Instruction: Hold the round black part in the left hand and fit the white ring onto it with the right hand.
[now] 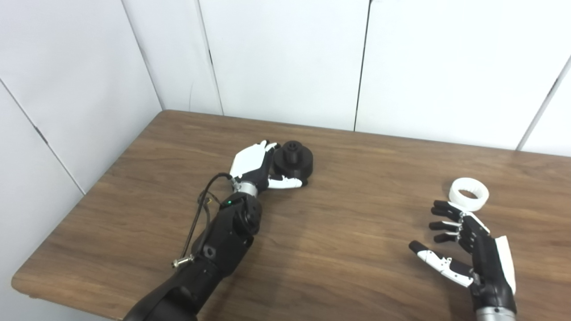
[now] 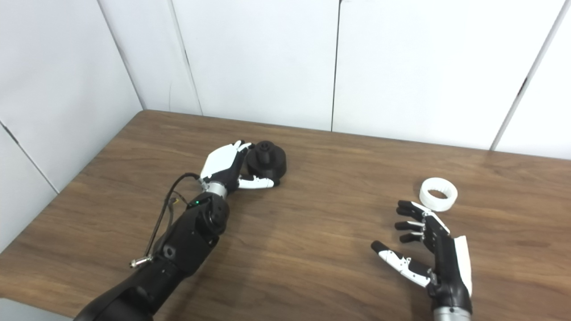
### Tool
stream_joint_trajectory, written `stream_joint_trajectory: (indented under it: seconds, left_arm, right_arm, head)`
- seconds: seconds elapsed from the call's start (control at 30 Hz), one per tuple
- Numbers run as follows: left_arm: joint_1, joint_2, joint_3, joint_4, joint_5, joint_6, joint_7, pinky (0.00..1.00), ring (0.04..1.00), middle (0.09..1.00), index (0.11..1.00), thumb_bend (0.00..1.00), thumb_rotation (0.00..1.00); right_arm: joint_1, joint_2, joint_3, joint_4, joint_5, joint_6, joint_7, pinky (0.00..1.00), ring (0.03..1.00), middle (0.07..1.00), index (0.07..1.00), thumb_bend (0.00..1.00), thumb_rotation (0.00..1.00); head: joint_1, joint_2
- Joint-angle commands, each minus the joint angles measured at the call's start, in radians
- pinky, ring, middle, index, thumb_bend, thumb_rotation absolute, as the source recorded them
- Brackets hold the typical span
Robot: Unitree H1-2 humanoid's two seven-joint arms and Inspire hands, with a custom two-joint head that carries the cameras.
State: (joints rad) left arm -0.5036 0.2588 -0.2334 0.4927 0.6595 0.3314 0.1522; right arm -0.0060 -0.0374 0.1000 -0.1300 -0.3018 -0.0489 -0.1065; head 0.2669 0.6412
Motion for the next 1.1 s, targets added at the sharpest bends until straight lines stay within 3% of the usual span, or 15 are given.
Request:
stream_joint_trajectory:
  seconds: [0.0,0.13,0.3,0.5,0.8,1.07]
  left_arm:
    - [-0.055,0.006,0.000,0.008,-0.002,-0.033,0.026,1.00,1.000,1.000,0.898,1.00,0.57]
    - [-0.060,-0.006,0.020,0.027,-0.039,-0.072,0.046,1.00,1.000,1.000,0.879,1.00,0.56]
    - [-0.057,-0.043,0.098,0.058,-0.155,-0.186,0.093,1.00,1.000,1.000,0.759,0.92,0.34]
    - [-0.053,-0.075,0.150,0.098,-0.228,-0.278,0.142,1.00,1.000,0.980,0.651,0.85,0.23]
    - [-0.046,-0.085,0.149,0.122,-0.234,-0.316,0.184,1.00,1.000,0.965,0.597,0.81,0.19]
    - [-0.037,-0.082,0.149,0.113,-0.241,-0.314,0.176,1.00,0.999,0.952,0.575,0.83,0.17]
  right_arm:
    - [-0.002,0.001,-0.005,-0.021,-0.011,-0.011,-0.003,0.52,0.631,0.728,0.735,0.71,0.14]
    - [0.000,0.001,-0.007,-0.026,-0.012,-0.005,-0.004,0.51,0.623,0.723,0.734,0.72,0.13]
    - [0.005,0.003,-0.007,-0.034,-0.020,0.008,-0.005,0.51,0.618,0.721,0.735,0.72,0.14]
    - [0.007,0.001,-0.008,-0.033,-0.017,0.000,-0.005,0.51,0.621,0.725,0.734,0.72,0.15]
    - [0.008,-0.001,-0.012,-0.039,-0.011,0.006,0.000,0.49,0.602,0.724,0.726,0.72,0.13]
    - [0.007,0.002,-0.013,-0.035,-0.010,0.000,-0.002,0.49,0.600,0.725,0.726,0.71,0.13]
  head:
    - [0.000,0.001]
    - [0.002,0.002]
    - [0.000,0.003]
    - [0.000,0.006]
    - [0.003,0.012]
    - [-0.002,0.013]
